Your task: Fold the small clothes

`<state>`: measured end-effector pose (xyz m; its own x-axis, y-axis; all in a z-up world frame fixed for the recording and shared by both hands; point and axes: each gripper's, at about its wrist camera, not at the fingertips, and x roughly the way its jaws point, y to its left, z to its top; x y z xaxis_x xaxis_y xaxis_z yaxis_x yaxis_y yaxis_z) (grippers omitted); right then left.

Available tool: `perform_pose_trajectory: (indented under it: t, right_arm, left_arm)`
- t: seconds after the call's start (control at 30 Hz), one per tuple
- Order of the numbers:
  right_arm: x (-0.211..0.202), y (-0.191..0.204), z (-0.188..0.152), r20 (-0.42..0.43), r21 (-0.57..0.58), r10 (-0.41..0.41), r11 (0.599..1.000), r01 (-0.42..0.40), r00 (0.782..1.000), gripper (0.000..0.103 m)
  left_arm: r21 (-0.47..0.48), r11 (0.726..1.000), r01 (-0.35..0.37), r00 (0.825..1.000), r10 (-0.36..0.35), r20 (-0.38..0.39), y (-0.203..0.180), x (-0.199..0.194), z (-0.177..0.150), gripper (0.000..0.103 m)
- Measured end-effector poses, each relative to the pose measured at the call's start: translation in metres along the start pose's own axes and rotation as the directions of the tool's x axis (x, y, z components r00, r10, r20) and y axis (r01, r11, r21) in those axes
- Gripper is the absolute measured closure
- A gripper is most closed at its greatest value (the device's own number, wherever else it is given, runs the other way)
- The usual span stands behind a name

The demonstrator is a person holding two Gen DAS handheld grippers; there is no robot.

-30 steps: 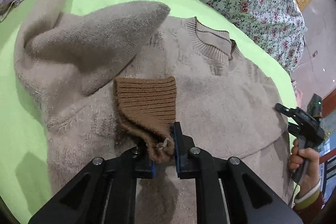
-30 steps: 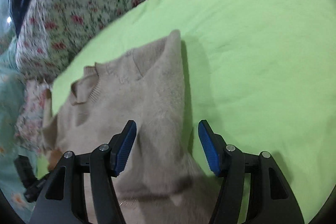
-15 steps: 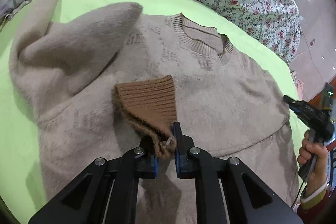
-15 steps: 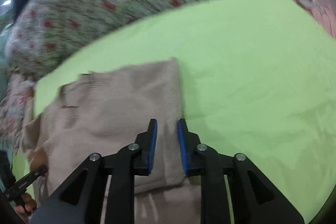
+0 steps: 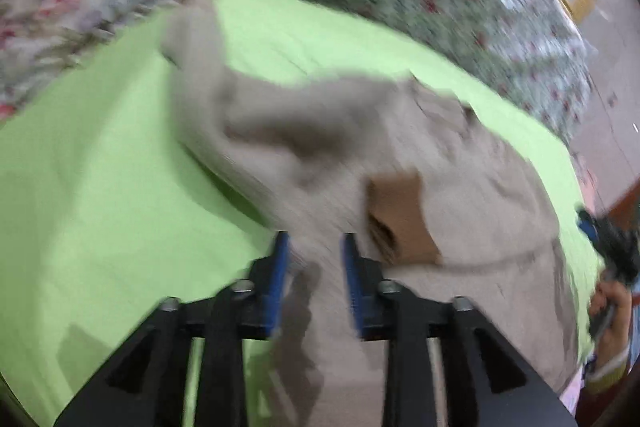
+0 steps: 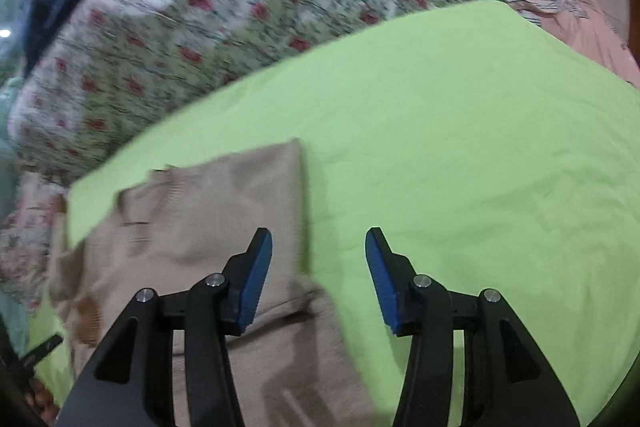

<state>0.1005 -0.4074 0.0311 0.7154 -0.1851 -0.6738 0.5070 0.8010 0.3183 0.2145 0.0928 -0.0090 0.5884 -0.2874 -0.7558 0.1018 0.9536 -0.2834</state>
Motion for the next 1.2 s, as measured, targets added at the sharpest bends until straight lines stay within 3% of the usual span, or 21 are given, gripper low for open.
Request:
perform_pose_trajectory:
  t: [0.07, 0.13, 0.37, 0.63, 0.7, 0.73, 0.77, 0.8, 0.83, 0.97, 1.1, 1.2]
  right_arm:
    - [-0.005, 0.011, -0.006, -0.015, -0.005, 0.052, 0.999, -0.052, 0.999, 0.052]
    - [-0.003, 0.023, -0.013, -0.05, -0.001, 0.118, 0.993, -0.118, 0.992, 0.051]
    - [0.015, 0.059, -0.058, -0.21, -0.024, 0.278, 0.957, -0.289, 0.937, 0.051]
    - [0.032, 0.077, -0.093, -0.316, -0.056, 0.289, 0.945, -0.322, 0.904, 0.051]
    - [0.033, 0.08, -0.095, -0.327, -0.061, 0.287, 0.944, -0.323, 0.901, 0.051]
    - [0.033, 0.081, -0.096, -0.329, -0.062, 0.288, 0.944, -0.325, 0.899, 0.051]
    - [0.033, 0.082, -0.096, -0.33, -0.061, 0.293, 0.942, -0.33, 0.897, 0.051]
    - [0.032, 0.083, -0.096, -0.33, -0.063, 0.294, 0.941, -0.332, 0.897, 0.051]
    - [0.03, 0.084, -0.096, -0.325, -0.068, 0.294, 0.941, -0.332, 0.899, 0.051]
    - [0.021, 0.087, -0.095, -0.305, -0.065, 0.311, 0.936, -0.346, 0.9, 0.051]
    - [0.011, 0.089, -0.098, -0.295, -0.059, 0.332, 0.929, -0.364, 0.896, 0.051]
    - [0.002, 0.089, -0.098, -0.278, -0.054, 0.344, 0.926, -0.372, 0.897, 0.051]
  left_arm:
    - [-0.04, 0.999, -0.036, 0.998, 0.038, 0.042, 0.019, -0.005, 0.027, 0.031]
    - [-0.063, 0.993, -0.097, 0.991, 0.102, 0.087, 0.035, -0.001, 0.059, 0.024]
    - [-0.082, 0.982, -0.168, 0.984, 0.172, 0.049, 0.073, 0.06, 0.149, 0.023]
    - [-0.054, 0.97, -0.239, 0.971, 0.238, -0.016, 0.088, 0.131, 0.208, 0.024]
    - [-0.069, 0.964, -0.256, 0.967, 0.255, -0.028, 0.094, 0.145, 0.215, 0.041]
    - [-0.066, 0.963, -0.26, 0.966, 0.258, -0.027, 0.095, 0.148, 0.216, 0.069]
    - [-0.056, 0.964, -0.261, 0.965, 0.26, -0.02, 0.093, 0.148, 0.214, 0.084]
    - [-0.043, 0.97, -0.239, 0.971, 0.239, -0.007, 0.091, 0.144, 0.213, 0.093]
    - [-0.04, 0.979, -0.199, 0.98, 0.2, 0.018, 0.087, 0.134, 0.21, 0.097]
    - [0.002, 0.993, -0.122, 0.985, 0.121, 0.124, 0.057, 0.082, 0.189, 0.097]
    - [0.083, 0.996, -0.039, 0.977, 0.021, 0.214, 0.004, 0.026, 0.156, 0.097]
    - [0.138, 0.99, 0.021, 0.971, -0.053, 0.233, -0.038, 0.001, 0.129, 0.097]
